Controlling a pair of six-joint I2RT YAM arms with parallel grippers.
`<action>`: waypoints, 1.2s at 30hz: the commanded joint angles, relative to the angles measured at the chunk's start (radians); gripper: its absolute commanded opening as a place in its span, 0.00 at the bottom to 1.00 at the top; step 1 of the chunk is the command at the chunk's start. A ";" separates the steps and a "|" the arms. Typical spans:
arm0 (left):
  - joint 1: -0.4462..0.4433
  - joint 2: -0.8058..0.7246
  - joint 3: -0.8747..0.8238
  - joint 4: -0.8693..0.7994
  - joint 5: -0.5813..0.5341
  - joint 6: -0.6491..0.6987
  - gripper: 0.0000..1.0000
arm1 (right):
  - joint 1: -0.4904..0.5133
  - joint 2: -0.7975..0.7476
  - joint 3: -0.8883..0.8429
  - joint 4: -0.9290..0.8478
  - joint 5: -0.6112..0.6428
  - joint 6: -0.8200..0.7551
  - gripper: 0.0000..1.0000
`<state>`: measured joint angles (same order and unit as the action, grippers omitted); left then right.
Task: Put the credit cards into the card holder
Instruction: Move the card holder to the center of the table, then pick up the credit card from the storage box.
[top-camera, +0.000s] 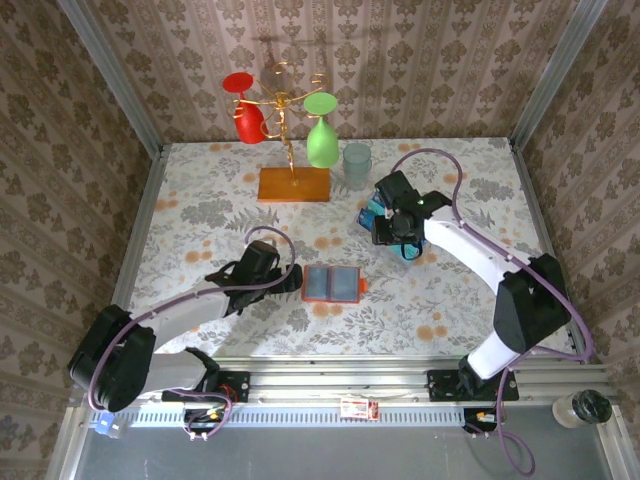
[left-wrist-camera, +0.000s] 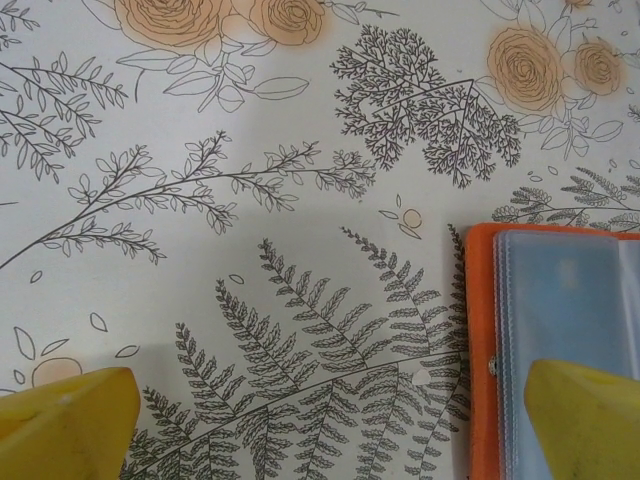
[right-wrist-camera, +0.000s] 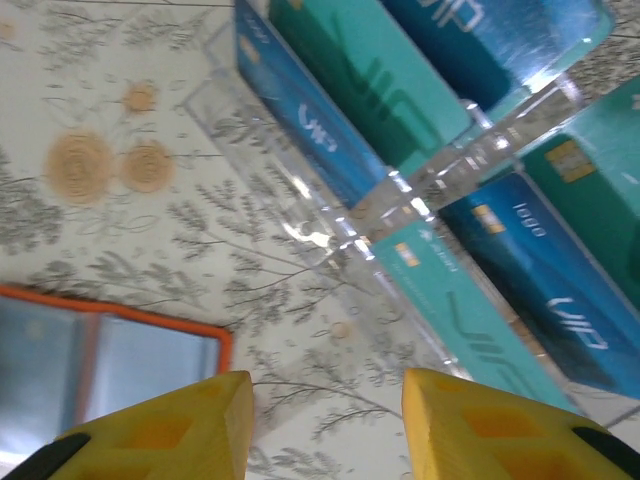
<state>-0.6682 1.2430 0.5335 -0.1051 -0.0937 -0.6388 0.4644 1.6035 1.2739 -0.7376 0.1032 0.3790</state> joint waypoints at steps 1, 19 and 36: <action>-0.001 -0.004 0.031 -0.029 -0.005 0.031 1.00 | -0.004 0.052 0.041 -0.091 0.139 -0.067 0.44; -0.010 -0.028 -0.003 0.030 0.011 -0.009 1.00 | -0.004 0.187 0.070 -0.101 0.277 -0.145 0.40; -0.015 -0.045 -0.005 0.002 -0.007 0.022 1.00 | -0.004 0.168 0.025 -0.071 0.195 -0.161 0.09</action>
<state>-0.6758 1.2205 0.5388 -0.0895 -0.0898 -0.6323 0.4587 1.7802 1.3205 -0.8085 0.3359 0.2195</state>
